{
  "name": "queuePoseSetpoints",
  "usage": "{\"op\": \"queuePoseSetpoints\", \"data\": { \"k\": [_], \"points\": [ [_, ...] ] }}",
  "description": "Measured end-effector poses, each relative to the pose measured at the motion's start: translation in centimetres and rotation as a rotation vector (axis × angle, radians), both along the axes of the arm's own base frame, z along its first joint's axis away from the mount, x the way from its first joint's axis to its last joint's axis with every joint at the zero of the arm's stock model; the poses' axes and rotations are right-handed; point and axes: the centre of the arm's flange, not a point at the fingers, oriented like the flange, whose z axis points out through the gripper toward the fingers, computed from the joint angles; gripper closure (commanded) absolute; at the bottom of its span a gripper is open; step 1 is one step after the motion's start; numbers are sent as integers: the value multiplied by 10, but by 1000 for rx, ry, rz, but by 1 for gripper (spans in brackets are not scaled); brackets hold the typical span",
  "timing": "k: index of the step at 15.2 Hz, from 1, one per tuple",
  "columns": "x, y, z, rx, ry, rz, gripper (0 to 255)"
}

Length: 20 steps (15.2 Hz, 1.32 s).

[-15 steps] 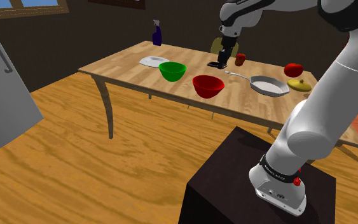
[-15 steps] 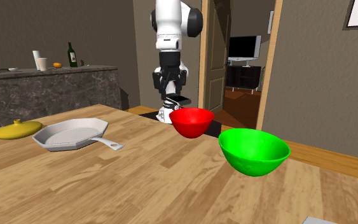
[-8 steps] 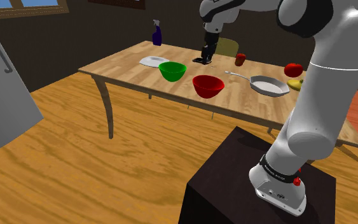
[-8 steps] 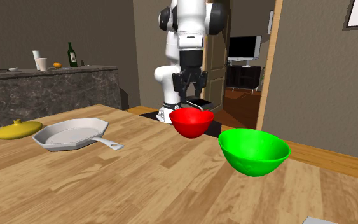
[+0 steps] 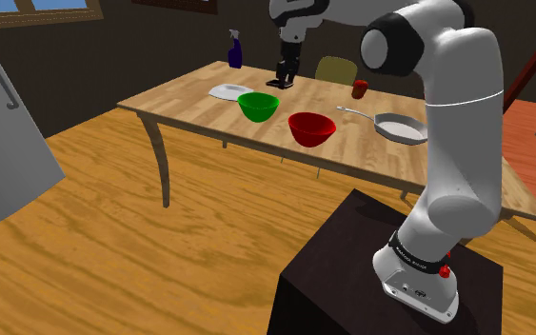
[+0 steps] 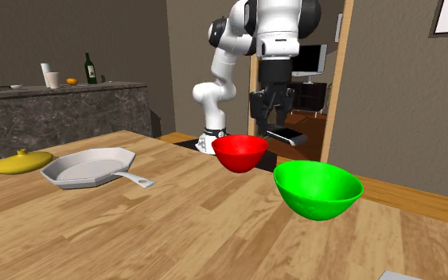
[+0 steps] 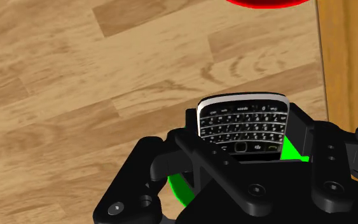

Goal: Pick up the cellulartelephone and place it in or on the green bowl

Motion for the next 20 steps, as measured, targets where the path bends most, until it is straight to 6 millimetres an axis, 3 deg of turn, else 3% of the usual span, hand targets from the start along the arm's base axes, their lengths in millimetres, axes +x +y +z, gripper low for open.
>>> {"op": "queuePoseSetpoints", "data": {
  "k": [5, 6, 20],
  "points": [
    [69, 15, 1, -2, -5, -5, 255],
    [74, 18, -3, 0, 1, -1, 255],
    [80, 20, -75, 2, 1, 1, 255]
  ]
}}
